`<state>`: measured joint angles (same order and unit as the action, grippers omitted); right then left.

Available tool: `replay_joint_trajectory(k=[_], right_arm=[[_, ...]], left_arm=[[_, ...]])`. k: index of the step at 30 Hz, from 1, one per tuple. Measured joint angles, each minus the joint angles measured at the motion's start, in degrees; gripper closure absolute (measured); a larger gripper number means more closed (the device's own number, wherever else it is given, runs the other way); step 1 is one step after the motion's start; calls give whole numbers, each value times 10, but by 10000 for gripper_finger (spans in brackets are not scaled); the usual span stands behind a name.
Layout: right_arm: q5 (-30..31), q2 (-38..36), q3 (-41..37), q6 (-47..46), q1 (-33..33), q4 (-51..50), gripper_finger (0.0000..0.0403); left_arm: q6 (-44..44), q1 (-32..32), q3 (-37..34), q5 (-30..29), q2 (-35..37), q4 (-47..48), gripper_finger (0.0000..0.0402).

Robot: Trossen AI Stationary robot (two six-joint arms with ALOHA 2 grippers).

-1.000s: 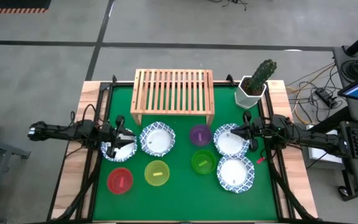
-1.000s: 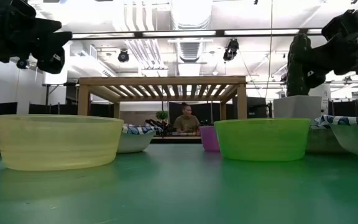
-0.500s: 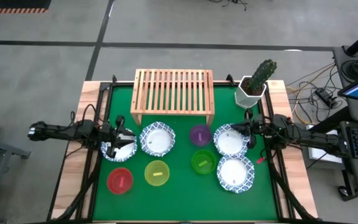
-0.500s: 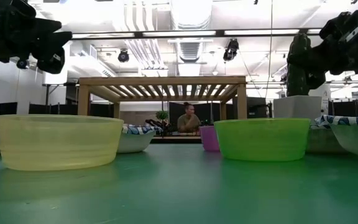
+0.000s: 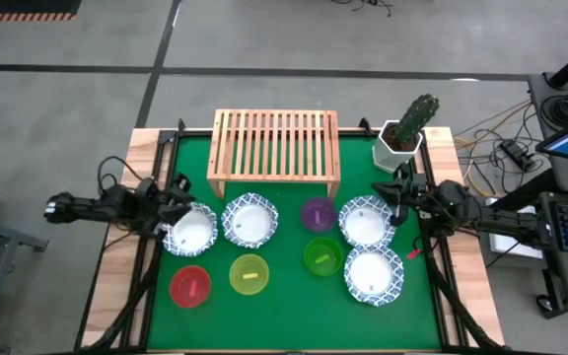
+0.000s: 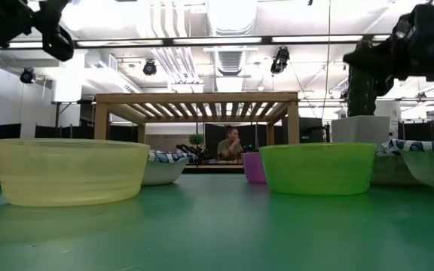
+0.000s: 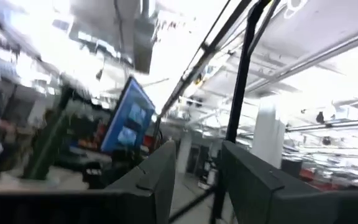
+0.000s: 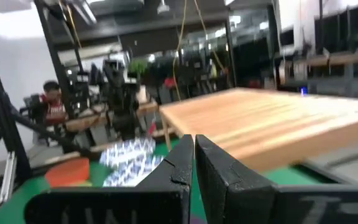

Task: Place and stack bowls onto a shelf
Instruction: Put the blue patterned bowl on the shelf

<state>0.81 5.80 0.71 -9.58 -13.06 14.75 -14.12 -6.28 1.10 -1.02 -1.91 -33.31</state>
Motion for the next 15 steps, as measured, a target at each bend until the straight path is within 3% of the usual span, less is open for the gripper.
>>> replay_joint_trajectory(k=[5,10,15], right_arm=[[22,1,8,19,0,17,394],[23,22,50,41,0,20,394],[23,71,97,81,0,19,394]], left_arm=[[40,0,0,0,0,-66,288],[13,0,0,-3,-15,-115,288],[-31,0,19,-110,-67,-111,288]])
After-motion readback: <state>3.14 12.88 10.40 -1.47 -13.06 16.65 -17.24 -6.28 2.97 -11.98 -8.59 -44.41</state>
